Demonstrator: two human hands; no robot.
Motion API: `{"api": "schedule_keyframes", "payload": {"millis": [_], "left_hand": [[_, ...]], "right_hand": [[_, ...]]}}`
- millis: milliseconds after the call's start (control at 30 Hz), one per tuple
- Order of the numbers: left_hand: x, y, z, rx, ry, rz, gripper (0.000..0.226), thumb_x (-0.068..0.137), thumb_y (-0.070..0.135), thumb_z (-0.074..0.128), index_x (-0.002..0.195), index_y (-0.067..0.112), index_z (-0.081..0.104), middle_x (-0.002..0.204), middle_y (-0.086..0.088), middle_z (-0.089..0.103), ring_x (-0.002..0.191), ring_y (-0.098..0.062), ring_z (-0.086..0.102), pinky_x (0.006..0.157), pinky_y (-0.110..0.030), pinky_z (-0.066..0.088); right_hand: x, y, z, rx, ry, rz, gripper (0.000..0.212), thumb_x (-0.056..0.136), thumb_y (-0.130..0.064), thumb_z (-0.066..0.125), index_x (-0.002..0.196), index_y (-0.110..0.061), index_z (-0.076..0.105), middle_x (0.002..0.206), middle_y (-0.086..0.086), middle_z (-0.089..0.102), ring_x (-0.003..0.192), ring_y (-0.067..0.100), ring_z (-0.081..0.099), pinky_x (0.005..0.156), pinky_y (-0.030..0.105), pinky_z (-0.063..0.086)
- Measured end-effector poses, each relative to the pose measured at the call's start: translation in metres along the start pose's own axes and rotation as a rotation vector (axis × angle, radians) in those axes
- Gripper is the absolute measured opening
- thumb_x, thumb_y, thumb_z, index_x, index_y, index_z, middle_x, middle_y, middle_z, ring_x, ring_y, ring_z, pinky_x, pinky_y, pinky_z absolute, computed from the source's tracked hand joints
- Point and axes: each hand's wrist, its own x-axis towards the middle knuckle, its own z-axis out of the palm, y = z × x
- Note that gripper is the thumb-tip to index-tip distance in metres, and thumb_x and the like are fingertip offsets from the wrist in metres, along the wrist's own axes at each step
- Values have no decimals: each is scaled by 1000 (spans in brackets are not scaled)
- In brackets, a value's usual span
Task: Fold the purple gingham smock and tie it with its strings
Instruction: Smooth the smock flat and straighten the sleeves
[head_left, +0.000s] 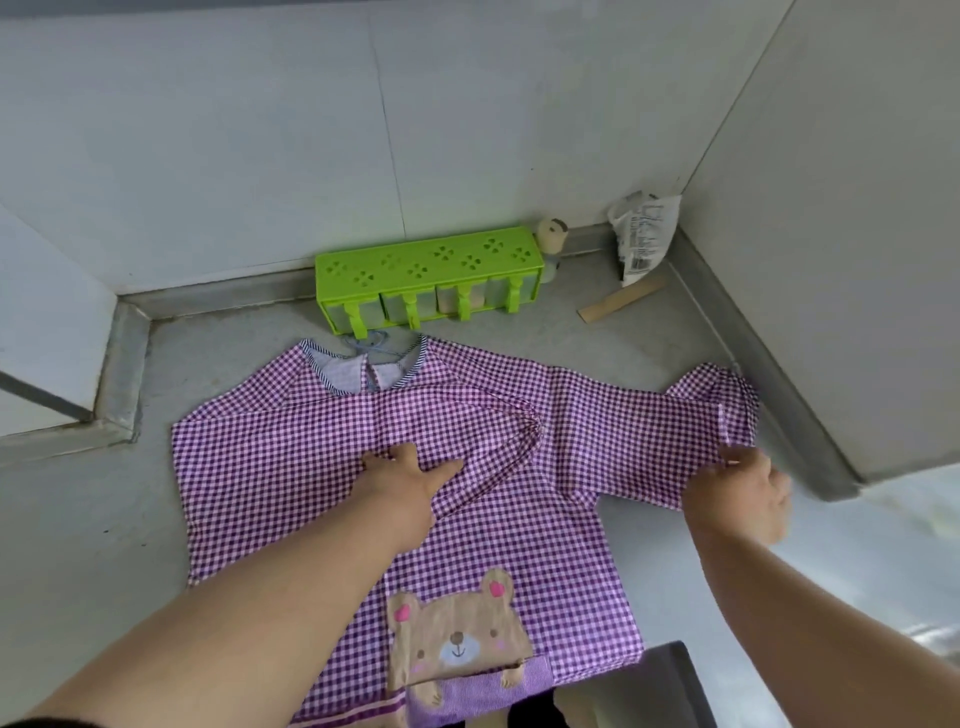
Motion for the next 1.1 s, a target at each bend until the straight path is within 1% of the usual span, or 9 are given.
{"api": "schedule_keyframes", "payload": {"millis": [133,233,333,567,733,833,900,1033,1100], "left_hand": [[-3,1,1,-17,32,17,80,105,49,49,156,61,-12,168,-17,5,148,-57,23,104,-53,53],[-4,0,2,-27,43,18,79,105,50,48,155,63,-12,169,-16,3,150,-57,21,107,-54,51],[-5,-1,4,-30,45,17,78,105,51,47,155,64,-11,167,-17,6,150,-56,20,108,-56,50],[-12,-9,7,-48,55,52,74,108,44,45,150,69,-10,172,-15,-11,157,-50,2,119,-57,38],[-21,-19,8,-33,57,80,77,107,38,48,153,67,-6,173,-12,-17,159,-45,-6,124,-59,30],[-23,-20,7,-16,47,92,74,106,47,47,153,67,-8,173,-10,-18,159,-44,-6,124,-61,27],[-25,-23,8,-54,54,104,73,105,53,47,153,66,-5,174,-8,-17,160,-43,-6,123,-61,28],[-23,-34,5,-166,71,120,67,103,55,50,159,53,13,176,0,-9,162,-33,-1,125,-60,25],[-28,-41,2,-227,83,141,66,102,55,52,159,48,20,176,5,-4,162,-27,2,127,-58,22]], "right_hand": [[26,14,-8,199,-68,251,37,92,-11,49,120,-31,62,133,14,57,117,41,58,104,48,50],[37,19,-9,306,-138,335,32,94,-10,52,122,-16,67,118,15,69,100,41,66,90,48,57],[39,15,-10,312,-228,425,42,95,-27,69,126,0,62,111,18,66,80,36,63,66,37,50],[38,0,-3,567,-477,499,58,91,-34,75,137,-7,54,126,13,66,110,33,66,100,43,55],[32,-27,-18,899,-431,491,27,99,-26,63,120,-11,58,102,7,72,92,25,72,89,41,60],[27,-53,-32,993,-304,351,48,90,-27,58,132,-3,62,119,17,73,73,16,65,68,34,55],[16,-81,-39,1030,-260,270,55,89,-29,54,139,-5,57,115,12,70,76,14,63,64,33,53],[-39,-138,-49,1035,-271,20,57,92,-34,56,145,-21,40,132,-1,59,115,18,63,103,39,52],[-82,-153,-45,965,-355,-311,41,96,-27,58,135,-23,46,123,-5,59,108,0,59,100,19,45]]}}
